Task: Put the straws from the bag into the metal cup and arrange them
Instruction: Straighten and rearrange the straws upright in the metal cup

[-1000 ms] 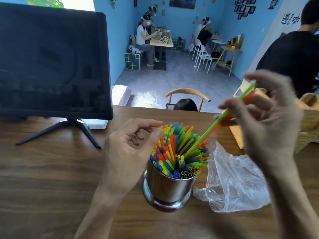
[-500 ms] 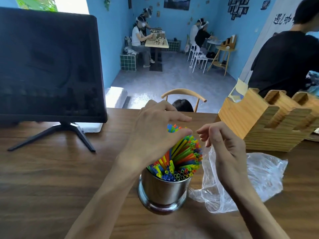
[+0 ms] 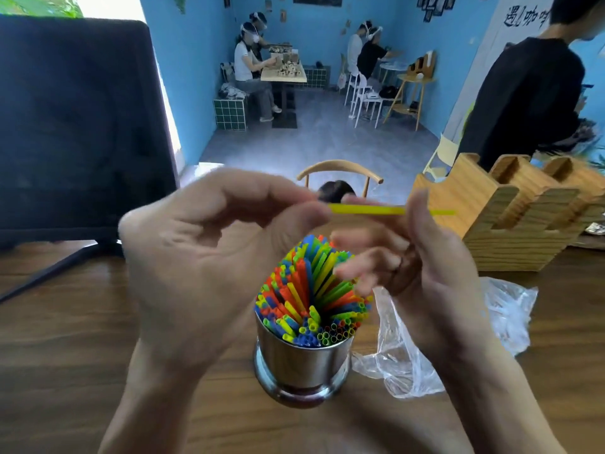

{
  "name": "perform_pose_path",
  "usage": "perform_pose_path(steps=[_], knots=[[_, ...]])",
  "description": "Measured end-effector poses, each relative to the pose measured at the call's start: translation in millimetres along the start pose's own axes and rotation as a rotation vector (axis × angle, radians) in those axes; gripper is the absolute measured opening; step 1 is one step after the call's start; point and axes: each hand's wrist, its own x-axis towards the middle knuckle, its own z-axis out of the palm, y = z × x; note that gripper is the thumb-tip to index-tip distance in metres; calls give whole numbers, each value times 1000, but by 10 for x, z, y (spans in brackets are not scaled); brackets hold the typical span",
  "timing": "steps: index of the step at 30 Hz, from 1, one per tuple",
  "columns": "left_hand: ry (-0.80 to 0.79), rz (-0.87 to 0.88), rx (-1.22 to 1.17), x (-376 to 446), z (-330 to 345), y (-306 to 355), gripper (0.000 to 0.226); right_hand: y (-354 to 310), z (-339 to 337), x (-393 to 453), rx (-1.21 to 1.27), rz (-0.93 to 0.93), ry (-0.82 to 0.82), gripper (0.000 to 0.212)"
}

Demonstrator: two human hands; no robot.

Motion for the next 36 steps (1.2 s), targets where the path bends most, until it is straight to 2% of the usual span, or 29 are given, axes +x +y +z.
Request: perform_pose_path(steps=[3,5,9,11,14,17,18,21,24,27,32,34,36], knots=[[-58,-112,55,-176,-62,-84,17,-104,-38,142,121,-74,118,39],[-125,-200,68,-275,-94,-202,21,-136,-79,229,80,-162,161,40],[-357,-297,198,-334,-140,-390,12,-133,-112,335,-289,-542,263,74],[-328,-319,214,-272,-129,-438,11,-80,-148,346,-428,-618,255,76],[-275,-370,198,-71,-55,-586,8,129,-213,294,-576,-527,166,59],[-365,-431,275,142,91,-772,6,418,-343,228,-893,-561,73,13],[-425,-446,327,192,144,-825,7,484,-373,211,-947,-562,54,10],[-635,-481,450,278,272,-947,10,558,-433,188,-967,-508,71,27],[-705,-474,493,317,308,-1000,9,504,-470,193,-812,-400,100,29],[-641,-465,480,341,300,-965,10,451,-497,217,-734,-356,104,29],[-522,-391,326,483,202,-764,6,375,-449,362,-701,-319,87,23],[-501,-321,271,549,164,-629,8,338,-398,449,-680,-282,-14,31],[-413,-217,208,617,151,-486,7,304,-299,510,-676,-251,-164,35]])
